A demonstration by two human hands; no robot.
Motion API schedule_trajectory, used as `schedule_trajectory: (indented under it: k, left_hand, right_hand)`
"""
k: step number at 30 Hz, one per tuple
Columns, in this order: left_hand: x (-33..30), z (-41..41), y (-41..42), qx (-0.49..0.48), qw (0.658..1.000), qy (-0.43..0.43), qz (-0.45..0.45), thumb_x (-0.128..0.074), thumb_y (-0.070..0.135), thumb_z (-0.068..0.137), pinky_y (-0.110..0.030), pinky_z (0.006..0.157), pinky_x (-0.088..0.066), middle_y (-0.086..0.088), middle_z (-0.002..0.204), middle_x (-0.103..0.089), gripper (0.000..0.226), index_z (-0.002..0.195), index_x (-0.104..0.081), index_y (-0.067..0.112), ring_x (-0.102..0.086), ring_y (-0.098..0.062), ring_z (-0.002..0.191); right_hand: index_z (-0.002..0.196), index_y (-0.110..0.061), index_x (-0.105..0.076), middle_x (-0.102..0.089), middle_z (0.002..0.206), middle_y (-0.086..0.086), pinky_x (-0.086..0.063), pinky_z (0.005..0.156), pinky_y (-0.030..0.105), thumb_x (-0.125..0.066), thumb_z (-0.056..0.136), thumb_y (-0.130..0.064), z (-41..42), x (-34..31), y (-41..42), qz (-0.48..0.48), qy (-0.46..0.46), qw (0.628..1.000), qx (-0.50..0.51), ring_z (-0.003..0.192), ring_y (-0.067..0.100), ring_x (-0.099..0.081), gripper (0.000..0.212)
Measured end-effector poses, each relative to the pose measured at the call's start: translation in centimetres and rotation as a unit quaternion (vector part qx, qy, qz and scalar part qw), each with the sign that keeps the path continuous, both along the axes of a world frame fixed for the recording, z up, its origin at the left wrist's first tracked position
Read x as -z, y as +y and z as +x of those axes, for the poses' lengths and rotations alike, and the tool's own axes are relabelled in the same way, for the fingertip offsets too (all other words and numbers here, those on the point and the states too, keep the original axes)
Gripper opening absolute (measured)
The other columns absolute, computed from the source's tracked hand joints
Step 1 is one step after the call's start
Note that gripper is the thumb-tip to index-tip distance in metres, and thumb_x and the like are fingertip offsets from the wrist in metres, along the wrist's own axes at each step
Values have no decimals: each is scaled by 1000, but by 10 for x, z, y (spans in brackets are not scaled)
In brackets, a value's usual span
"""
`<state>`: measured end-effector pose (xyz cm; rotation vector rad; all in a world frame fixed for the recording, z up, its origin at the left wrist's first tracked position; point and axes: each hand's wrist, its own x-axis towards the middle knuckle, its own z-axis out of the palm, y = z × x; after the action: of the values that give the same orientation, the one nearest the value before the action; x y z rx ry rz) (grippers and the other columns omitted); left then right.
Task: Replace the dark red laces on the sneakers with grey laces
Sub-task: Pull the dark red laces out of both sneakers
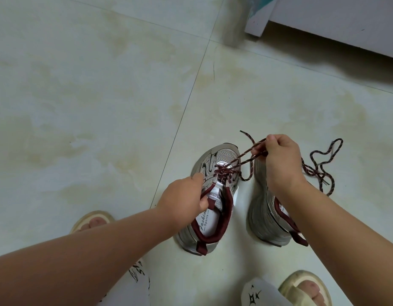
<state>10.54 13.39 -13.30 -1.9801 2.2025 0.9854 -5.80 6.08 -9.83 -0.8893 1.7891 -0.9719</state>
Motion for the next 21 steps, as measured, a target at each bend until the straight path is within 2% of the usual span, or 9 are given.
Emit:
schedule_trajectory:
  k: [3,5,8,9,12,14,16,19,21]
  left_hand:
    - [0,-3,-2,4,1000,3,3,-50,29,89,-32,65,-39,-7,93,-59,22,102,-43,12,-55,-26,80]
    - [-1,-4,-4,10,1000,5,3,-50,28,89,-31,66,-38,-7,94,-59,22,103,-44,12,-55,-25,81]
    - [-1,-5,-3,13,1000,6,3,-49,27,89,-30,64,-37,-6,95,-59,22,103,-44,12,-52,-23,78]
    - [-1,-5,-3,12,1000,6,2,-49,27,89,-30,65,-37,-6,95,-59,22,104,-44,12,-52,-23,78]
    - [0,-6,-3,11,1000,-5,0,-50,28,89,-33,69,-39,-7,98,-59,24,105,-44,12,-56,-26,86]
    - [1,-7,-3,15,1000,-14,-3,-50,28,88,-33,70,-39,-7,99,-59,25,105,-44,11,-57,-27,89]
    - [1,-7,-3,15,1000,-14,-3,-50,28,88,-33,71,-39,-7,99,-59,24,105,-44,11,-57,-27,88]
    - [0,-6,-2,11,1000,-5,-1,-50,28,88,-32,67,-37,-7,96,-58,23,103,-43,12,-55,-26,85]
    - [0,-6,-2,12,1000,-1,-1,-51,29,89,-31,66,-37,-7,96,-58,24,103,-43,12,-55,-25,84]
  right_hand:
    - [71,-12,-46,-52,60,3,-44,74,37,-33,98,-12,-1,3,1,6,-41,996,83,63,20,-49,31]
    - [72,-12,-42,-50,59,4,-44,65,35,-32,98,-8,-4,4,0,13,-66,994,85,51,16,-49,29]
    - [88,-13,-46,-51,63,2,-40,51,27,-43,96,-10,-7,6,4,46,26,991,-125,50,15,-46,9]
    - [95,-15,-50,-52,67,1,-42,54,27,-51,94,-16,-5,6,8,56,88,969,-225,57,16,-48,2]
    - [101,-23,-64,-50,80,-6,-40,71,27,-64,85,-29,7,15,20,30,258,867,-426,79,13,-49,17]
    - [89,-19,-67,-44,76,-10,-35,72,27,-64,85,-28,18,19,24,9,298,837,-459,84,14,-47,10]
    - [84,-13,-65,-44,74,-8,-35,70,28,-59,88,-22,21,21,22,-3,318,834,-451,82,16,-50,11]
    - [90,-11,-62,-53,83,-2,-35,67,28,-52,92,-16,14,20,12,-21,332,851,-406,77,16,-52,11]
    - [102,-16,-63,-56,95,0,-42,77,30,-55,91,-16,9,16,10,-13,313,839,-445,91,18,-54,14]
